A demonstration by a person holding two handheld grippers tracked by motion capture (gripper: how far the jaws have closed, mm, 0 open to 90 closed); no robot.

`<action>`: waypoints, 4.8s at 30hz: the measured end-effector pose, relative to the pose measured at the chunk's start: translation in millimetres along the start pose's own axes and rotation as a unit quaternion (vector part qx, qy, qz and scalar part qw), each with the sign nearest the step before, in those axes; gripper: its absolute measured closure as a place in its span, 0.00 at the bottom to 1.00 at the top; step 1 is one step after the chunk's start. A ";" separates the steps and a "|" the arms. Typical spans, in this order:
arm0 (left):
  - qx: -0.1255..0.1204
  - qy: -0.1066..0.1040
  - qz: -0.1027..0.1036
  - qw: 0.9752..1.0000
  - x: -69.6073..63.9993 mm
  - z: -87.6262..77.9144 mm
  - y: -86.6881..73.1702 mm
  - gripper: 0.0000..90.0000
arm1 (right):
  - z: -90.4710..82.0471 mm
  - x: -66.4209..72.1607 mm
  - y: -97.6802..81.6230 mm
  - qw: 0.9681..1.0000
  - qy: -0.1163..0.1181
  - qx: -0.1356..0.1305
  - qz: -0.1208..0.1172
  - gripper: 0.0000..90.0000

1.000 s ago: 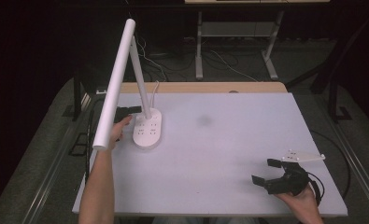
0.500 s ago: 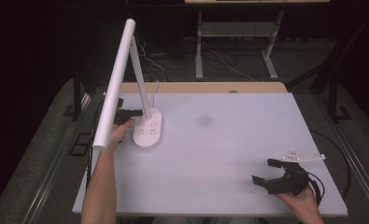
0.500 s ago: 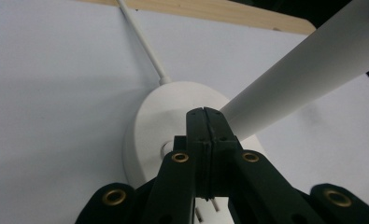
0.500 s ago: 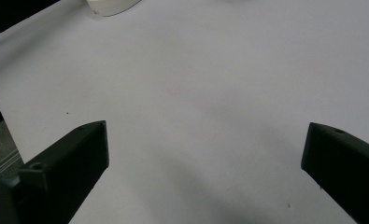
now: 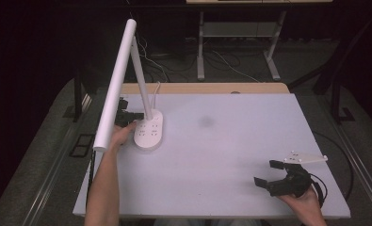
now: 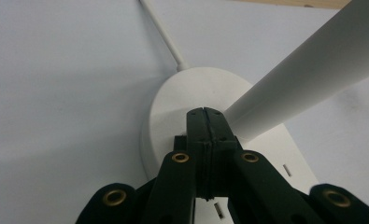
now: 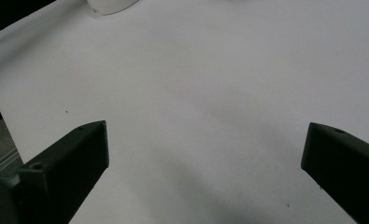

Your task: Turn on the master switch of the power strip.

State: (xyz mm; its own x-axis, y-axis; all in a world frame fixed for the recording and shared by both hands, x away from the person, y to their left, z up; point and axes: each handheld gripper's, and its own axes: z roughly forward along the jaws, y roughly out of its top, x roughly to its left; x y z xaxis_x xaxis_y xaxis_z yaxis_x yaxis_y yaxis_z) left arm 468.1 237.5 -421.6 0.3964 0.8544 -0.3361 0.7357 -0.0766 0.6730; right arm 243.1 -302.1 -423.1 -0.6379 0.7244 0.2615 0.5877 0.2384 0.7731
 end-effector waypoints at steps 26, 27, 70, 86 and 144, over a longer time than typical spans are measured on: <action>0.002 -0.007 -0.017 1.000 -4.2 7.5 0.0 1.00 | -2.3 0.9 -1.1 1.000 0.000 -0.002 -0.005 0.00; 0.001 -0.010 -0.021 1.000 -3.6 7.5 -0.1 1.00 | -3.2 0.7 -1.3 1.000 -0.001 -0.002 -0.003 0.00; -0.034 -0.032 -0.086 0.995 11.1 2.0 -11.5 1.00 | -4.3 2.0 -1.0 1.000 0.006 -0.006 -0.010 0.00; -0.080 -0.038 -0.088 0.992 8.3 -18.4 -14.7 1.00 | -4.0 1.2 -1.1 1.000 0.005 -0.003 -0.008 0.00; -0.128 -0.082 0.018 0.988 -51.0 -102.8 -66.1 0.08 | -2.7 6.9 1.8 1.000 0.007 -0.005 -0.016 0.00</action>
State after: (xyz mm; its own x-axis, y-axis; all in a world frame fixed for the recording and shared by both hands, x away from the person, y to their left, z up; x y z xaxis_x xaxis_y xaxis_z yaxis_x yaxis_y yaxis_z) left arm 342.8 251.8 -381.3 0.5184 0.7577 -0.3964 0.5642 0.0453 0.8244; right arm 238.5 -298.4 -418.3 -0.6635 0.7074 0.2437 0.5616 0.2557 0.7869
